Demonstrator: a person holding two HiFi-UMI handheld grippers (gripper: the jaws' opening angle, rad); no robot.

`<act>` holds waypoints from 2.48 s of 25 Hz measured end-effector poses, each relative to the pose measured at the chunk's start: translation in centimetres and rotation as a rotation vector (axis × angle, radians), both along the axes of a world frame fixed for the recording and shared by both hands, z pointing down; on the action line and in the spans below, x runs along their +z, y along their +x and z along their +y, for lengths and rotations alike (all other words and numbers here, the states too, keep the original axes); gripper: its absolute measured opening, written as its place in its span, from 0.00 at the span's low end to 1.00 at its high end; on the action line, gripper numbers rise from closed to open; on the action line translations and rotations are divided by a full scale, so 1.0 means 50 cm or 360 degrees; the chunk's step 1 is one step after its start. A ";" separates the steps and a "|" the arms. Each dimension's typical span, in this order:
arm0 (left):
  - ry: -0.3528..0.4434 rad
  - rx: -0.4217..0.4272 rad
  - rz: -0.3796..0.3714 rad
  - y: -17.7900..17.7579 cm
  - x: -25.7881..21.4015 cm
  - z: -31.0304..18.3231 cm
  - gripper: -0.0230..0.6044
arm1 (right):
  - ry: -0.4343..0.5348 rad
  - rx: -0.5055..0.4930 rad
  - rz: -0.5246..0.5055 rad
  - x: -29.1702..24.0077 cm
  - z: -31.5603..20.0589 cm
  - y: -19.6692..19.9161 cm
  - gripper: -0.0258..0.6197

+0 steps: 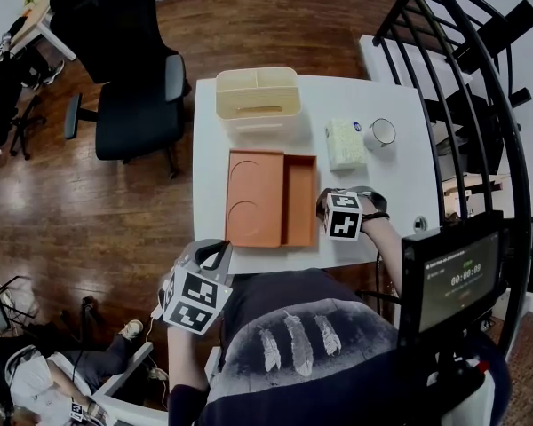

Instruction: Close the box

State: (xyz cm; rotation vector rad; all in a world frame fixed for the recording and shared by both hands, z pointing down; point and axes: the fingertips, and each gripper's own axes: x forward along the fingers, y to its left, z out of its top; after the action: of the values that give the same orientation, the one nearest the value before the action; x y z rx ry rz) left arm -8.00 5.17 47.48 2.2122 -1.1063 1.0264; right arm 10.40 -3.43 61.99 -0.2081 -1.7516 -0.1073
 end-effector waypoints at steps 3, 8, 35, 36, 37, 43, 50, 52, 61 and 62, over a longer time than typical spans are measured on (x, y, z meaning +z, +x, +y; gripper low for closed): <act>0.0003 -0.0001 -0.0006 -0.002 -0.002 -0.001 0.06 | 0.0017 -0.0007 -0.0008 -0.001 -0.004 -0.006 0.04; 0.0000 -0.0013 0.0014 -0.003 0.004 0.003 0.06 | 0.0016 -0.0018 -0.0003 -0.001 -0.003 -0.009 0.04; -0.0013 -0.0028 0.0010 -0.022 -0.001 0.001 0.06 | 0.0069 -0.0045 0.0011 -0.010 -0.018 -0.022 0.04; -0.0010 -0.0026 0.0007 -0.023 -0.002 0.000 0.06 | 0.0072 -0.0046 0.0011 -0.010 -0.020 -0.023 0.04; -0.0008 -0.0026 0.0006 -0.024 -0.002 -0.001 0.06 | 0.0079 -0.0049 0.0011 -0.009 -0.022 -0.023 0.04; -0.0011 -0.0037 0.0028 -0.025 0.009 0.002 0.06 | 0.0048 -0.0036 -0.0001 -0.014 -0.015 -0.033 0.04; -0.0009 -0.0044 0.0024 -0.036 0.000 0.001 0.06 | 0.0057 -0.0053 -0.0032 -0.025 -0.020 -0.063 0.04; -0.0014 -0.0050 0.0025 -0.040 0.003 0.003 0.06 | 0.0058 -0.0054 -0.0032 -0.026 -0.020 -0.065 0.04; -0.0010 -0.0058 0.0031 -0.046 0.002 0.001 0.06 | 0.0072 -0.0053 -0.0036 -0.031 -0.024 -0.072 0.04; -0.0008 -0.0053 0.0026 -0.047 -0.001 0.000 0.06 | 0.0075 -0.0052 -0.0042 -0.032 -0.025 -0.076 0.04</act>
State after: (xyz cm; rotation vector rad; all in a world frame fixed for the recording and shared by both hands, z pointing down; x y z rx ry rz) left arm -10.34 5.16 47.45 2.1870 -1.1284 0.9946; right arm 6.62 -4.68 60.39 -0.2022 -1.7704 -0.1756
